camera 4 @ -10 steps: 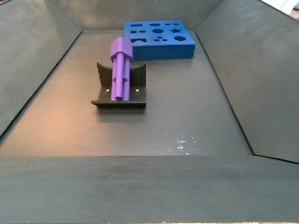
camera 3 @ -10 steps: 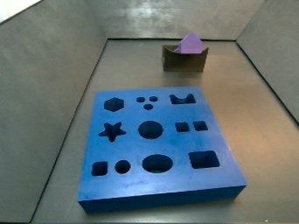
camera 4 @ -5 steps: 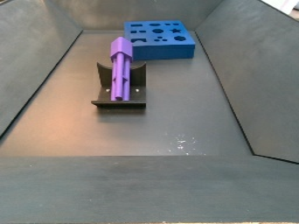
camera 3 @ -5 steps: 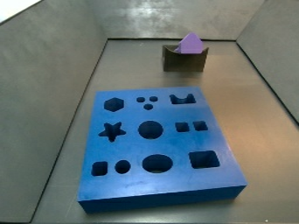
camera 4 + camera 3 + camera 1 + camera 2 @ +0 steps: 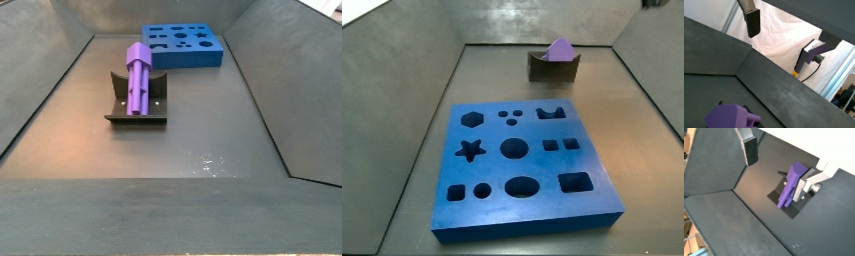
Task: Pick up the 3 prong object. Move up. Rotate the 3 prong object. Place the 3 prong object on the fixture. Regrasp the 3 prong object. Move to above the board. Insert the 3 prong object.
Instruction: Regrasp the 3 prong object.
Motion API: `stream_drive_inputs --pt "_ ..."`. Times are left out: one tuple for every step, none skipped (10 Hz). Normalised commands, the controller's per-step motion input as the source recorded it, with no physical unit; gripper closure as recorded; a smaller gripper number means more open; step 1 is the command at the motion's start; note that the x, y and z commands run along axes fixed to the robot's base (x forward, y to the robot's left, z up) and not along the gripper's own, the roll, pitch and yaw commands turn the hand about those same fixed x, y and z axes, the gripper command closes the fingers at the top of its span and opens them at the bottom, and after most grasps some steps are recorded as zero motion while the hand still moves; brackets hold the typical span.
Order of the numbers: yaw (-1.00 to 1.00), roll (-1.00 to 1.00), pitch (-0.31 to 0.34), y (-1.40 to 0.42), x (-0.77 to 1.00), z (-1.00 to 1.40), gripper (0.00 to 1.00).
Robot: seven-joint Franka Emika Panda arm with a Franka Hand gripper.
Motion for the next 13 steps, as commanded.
stream_drive_inputs --pt "0.14 0.24 0.0 0.03 0.04 -1.0 0.0" --pt "0.12 0.19 -0.028 0.03 0.04 -1.0 0.0" --pt "0.11 0.15 -0.048 0.02 0.05 -1.0 0.0" --pt "0.09 0.12 -0.063 0.02 0.06 -1.0 0.0" --pt "0.06 0.09 -0.075 0.02 0.07 -1.0 0.0" --pt "0.04 0.08 -0.077 0.02 0.08 -1.0 0.0" --pt "0.03 0.07 -0.07 0.01 0.09 -1.0 0.0" --pt "0.02 0.07 -0.067 0.01 0.1 -1.0 0.0" --pt "0.0 0.07 -0.052 0.01 0.11 -1.0 0.0" --pt "-0.01 0.07 -0.038 0.0 0.12 -1.0 0.0" --pt "-0.01 0.07 -0.023 0.0 0.11 -0.85 0.0" --pt "0.0 0.07 -0.009 0.0 0.1 -0.65 0.0" --pt "0.0 0.07 -0.002 0.0 0.09 -0.51 0.0"
